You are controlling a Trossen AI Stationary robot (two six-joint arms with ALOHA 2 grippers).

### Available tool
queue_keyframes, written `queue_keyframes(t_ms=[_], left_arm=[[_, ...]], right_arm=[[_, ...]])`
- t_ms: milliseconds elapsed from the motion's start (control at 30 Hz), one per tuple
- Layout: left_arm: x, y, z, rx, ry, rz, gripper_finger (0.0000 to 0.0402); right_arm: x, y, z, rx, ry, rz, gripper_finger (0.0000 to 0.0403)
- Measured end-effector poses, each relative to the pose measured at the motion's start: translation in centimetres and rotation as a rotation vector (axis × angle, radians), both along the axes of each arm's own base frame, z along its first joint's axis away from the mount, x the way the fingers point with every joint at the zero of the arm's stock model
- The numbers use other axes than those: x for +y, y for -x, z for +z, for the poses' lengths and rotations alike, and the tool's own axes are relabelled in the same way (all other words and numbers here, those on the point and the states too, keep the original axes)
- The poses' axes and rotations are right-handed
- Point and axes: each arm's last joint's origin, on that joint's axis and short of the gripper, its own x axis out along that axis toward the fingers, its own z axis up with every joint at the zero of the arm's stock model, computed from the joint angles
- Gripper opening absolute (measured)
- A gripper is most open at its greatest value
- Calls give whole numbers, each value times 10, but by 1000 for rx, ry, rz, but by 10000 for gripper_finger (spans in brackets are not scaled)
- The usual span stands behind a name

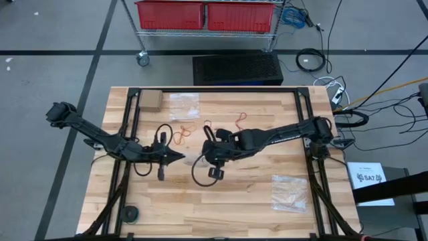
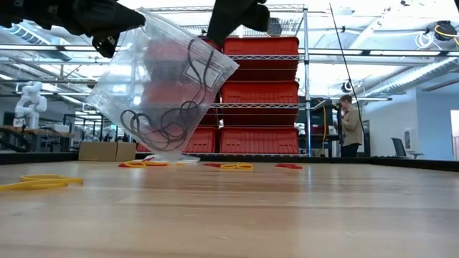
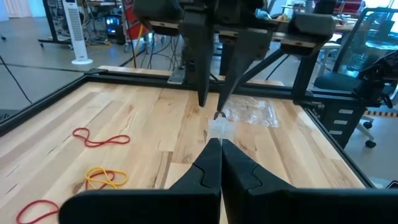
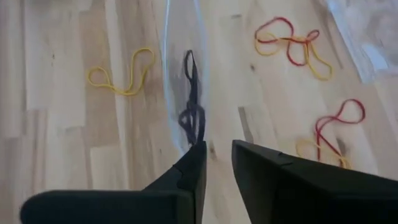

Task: Sort rubber bands
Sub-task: Put the purple rubber band into the top right transparent zip lock bag

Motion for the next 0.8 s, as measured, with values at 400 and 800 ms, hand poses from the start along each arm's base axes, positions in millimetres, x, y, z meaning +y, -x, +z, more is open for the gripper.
queue_keyframes(t_ms=[400, 800], left_arm=[[0, 0, 0, -1, 0, 0, 0], [0, 0, 2, -19, 9, 0, 0]], right_arm=[[2, -12, -5, -60, -6, 36, 5], [-4, -20, -5, -113, 11, 54, 1]])
